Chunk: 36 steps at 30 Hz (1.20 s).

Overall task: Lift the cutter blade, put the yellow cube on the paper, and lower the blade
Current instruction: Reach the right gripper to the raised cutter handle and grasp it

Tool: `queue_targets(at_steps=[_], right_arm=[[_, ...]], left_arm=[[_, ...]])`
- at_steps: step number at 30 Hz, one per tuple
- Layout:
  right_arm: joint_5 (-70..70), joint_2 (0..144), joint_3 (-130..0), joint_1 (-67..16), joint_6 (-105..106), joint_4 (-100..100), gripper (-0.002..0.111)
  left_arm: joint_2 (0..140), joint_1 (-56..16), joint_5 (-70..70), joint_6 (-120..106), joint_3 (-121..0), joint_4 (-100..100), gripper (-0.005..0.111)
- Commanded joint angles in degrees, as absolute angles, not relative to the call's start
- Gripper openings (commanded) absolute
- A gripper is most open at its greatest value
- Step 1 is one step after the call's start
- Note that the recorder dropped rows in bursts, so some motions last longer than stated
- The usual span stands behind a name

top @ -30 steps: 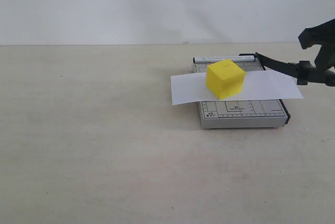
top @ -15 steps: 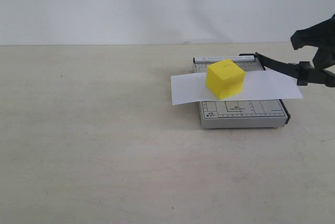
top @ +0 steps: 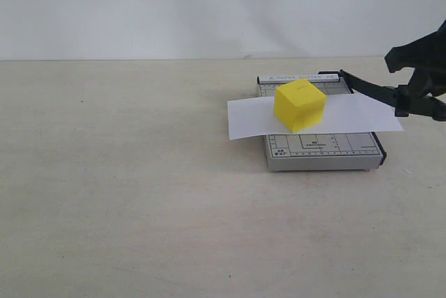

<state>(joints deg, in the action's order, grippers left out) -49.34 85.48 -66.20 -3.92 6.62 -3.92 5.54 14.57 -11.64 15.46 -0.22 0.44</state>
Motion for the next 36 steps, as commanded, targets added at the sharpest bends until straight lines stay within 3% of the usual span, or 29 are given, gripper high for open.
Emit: queue_targets(at_steps=[1, 12, 17, 24, 28, 36], right_arm=[[-48.4, 85.9, -65.8, -4.0, 7.0, -3.3, 0.046], [-47.4, 85.8, -65.6, -4.0, 3.2, 0.4, 0.046], [-33.3, 81.0, -60.0, -4.0, 8.3, -9.6, 0.046], [-8.1, 67.1, -40.4, -4.0, 17.5, -18.3, 0.046], [-4.7, 65.1, -32.8, -4.0, 17.6, -18.3, 0.046], [-2.7, 66.5, -30.7, -4.0, 17.6, -18.1, 0.046]], left_arm=[[5.3, 14.6, -10.8, 15.4, 0.0, 0.0, 0.004], [5.3, 14.6, -10.8, 15.4, 0.0, 0.0, 0.004], [5.3, 14.6, -10.8, 15.4, 0.0, 0.0, 0.004], [5.3, 14.6, -10.8, 15.4, 0.0, 0.0, 0.004], [5.3, 14.6, -10.8, 15.4, 0.0, 0.0, 0.004], [5.3, 14.6, -10.8, 15.4, 0.0, 0.0, 0.004]])
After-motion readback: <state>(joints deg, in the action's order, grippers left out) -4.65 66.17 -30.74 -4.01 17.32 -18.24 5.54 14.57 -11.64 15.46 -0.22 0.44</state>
